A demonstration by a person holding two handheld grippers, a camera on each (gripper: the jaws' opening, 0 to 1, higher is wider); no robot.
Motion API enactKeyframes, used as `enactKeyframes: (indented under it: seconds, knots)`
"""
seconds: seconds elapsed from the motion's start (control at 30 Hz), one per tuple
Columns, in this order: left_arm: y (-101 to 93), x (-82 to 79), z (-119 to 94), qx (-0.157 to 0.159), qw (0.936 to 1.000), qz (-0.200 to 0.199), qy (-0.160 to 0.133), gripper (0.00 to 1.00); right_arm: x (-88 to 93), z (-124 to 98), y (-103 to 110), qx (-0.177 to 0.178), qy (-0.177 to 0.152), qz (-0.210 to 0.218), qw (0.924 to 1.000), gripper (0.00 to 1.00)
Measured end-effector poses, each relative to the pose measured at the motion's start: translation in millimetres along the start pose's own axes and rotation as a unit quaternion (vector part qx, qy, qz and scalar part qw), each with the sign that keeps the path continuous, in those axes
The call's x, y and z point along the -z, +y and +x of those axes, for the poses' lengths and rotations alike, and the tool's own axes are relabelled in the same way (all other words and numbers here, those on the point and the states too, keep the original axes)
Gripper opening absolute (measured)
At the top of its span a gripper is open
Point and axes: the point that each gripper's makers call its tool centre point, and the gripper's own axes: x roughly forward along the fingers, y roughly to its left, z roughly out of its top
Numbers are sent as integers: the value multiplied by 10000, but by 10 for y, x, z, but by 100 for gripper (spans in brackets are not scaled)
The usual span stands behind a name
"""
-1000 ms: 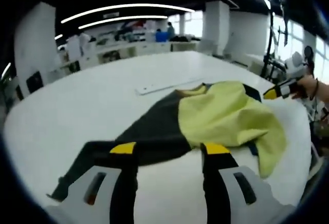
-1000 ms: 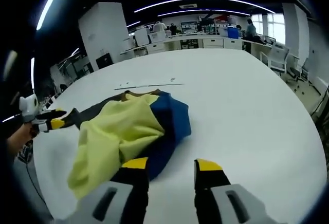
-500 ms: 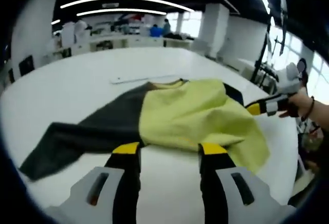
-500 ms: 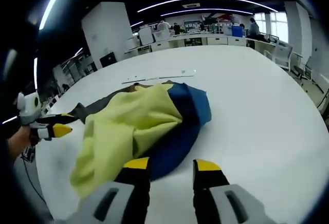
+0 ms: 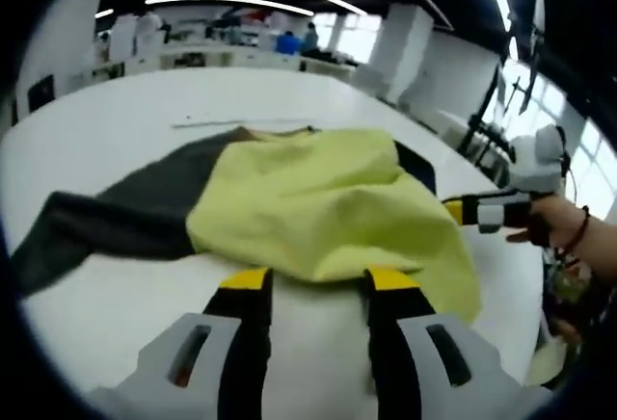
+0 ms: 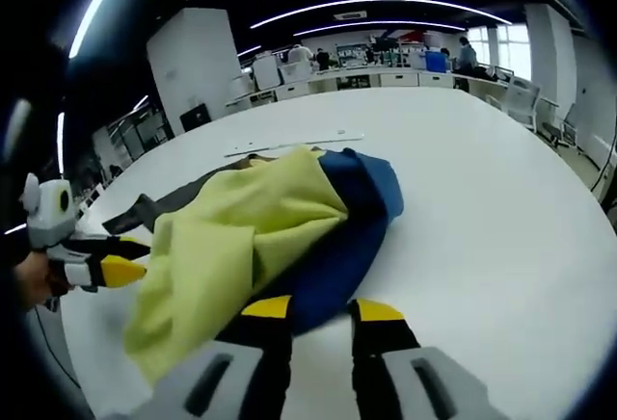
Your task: Fold the garment on the visible template until the final outline fits inside the template.
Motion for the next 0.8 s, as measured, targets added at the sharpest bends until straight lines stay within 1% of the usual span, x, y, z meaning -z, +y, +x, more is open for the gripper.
enactKeyframes:
  seconds: [0.1, 0.23, 0.27, 0.33, 0.43, 0.53, 0.57, 0.63, 0.7, 0.73, 0.8]
  knots:
    - [-11, 8, 27, -32, 9998, -195, 2, 32, 20, 2, 18, 25, -12, -43, 10000, 16]
    - [-36, -2, 36, 4, 9989, -470, -21, 30, 20, 2, 18, 60, -71, 43, 9999, 14]
    - [-49, -17, 32, 48, 9983, -573, -66, 31, 21, 2, 20, 69, -77, 73, 9999, 13]
    - [-75, -36, 36, 148, 9954, -929, -162, 31, 19, 6, 21, 84, -91, 107, 9999, 12]
    - [-60, -33, 58, 170, 9934, -1125, -173, 30, 21, 18, 24, 111, -108, 132, 9998, 8]
    - [-41, -27, 106, 147, 9918, -1263, -143, 24, 29, 28, 22, 168, -117, 122, 9997, 3]
    - [-29, -21, 116, 104, 9918, -1268, -121, 20, 25, 27, 20, 187, -120, 111, 9997, 0]
    - [-2, -20, 136, 18, 9926, -1209, -126, 13, 30, 28, 15, 209, -113, 108, 9997, 0]
    - [31, -9, 169, -67, 9934, -1141, -104, 2, 38, 25, 21, 211, -116, 148, 9996, 0]
    - [43, -5, 178, -87, 9934, -1138, -90, 0, 41, 23, 25, 204, -115, 152, 9996, 0]
    - [50, -6, 183, -104, 9925, -1214, -79, 0, 45, 17, 31, 183, -130, 142, 9996, 0]
